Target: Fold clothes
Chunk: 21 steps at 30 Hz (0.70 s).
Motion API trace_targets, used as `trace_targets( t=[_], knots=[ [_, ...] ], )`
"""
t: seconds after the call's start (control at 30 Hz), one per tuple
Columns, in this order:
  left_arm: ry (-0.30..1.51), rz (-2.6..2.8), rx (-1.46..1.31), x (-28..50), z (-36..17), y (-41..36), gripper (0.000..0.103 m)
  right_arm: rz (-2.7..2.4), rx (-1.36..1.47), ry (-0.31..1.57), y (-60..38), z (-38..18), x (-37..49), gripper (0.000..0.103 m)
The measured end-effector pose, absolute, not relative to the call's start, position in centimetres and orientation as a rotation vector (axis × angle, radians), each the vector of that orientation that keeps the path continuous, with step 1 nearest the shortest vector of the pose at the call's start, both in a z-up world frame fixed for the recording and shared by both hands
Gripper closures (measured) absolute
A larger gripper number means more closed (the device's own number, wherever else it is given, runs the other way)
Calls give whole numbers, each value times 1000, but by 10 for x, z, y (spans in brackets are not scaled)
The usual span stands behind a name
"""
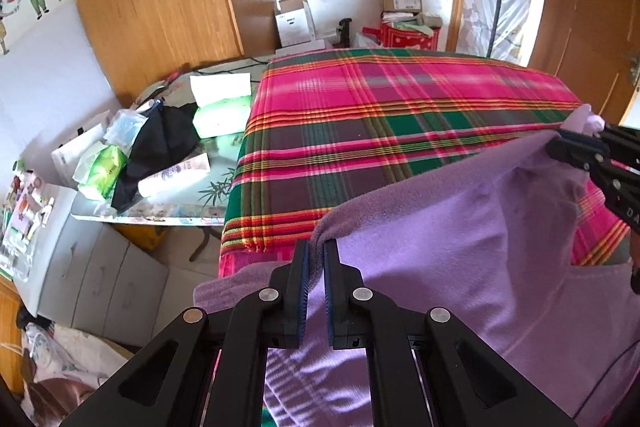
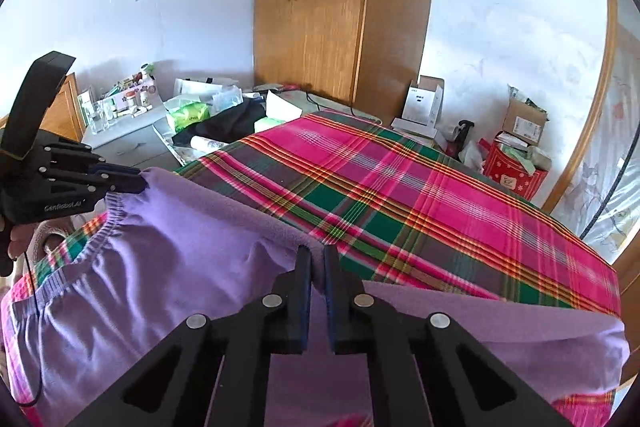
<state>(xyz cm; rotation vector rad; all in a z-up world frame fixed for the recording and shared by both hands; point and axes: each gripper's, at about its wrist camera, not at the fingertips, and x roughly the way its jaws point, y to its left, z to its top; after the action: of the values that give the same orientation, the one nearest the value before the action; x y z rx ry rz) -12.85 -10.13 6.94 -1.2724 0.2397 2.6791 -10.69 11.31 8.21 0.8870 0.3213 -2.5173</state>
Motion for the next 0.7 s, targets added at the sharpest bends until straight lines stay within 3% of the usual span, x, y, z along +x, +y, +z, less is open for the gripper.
trace_targets(
  t=[0.7],
  knots=[
    [234,2730,-1167,-44,100,-107,96,-2557,779,284,112,107,18,97]
  ],
)
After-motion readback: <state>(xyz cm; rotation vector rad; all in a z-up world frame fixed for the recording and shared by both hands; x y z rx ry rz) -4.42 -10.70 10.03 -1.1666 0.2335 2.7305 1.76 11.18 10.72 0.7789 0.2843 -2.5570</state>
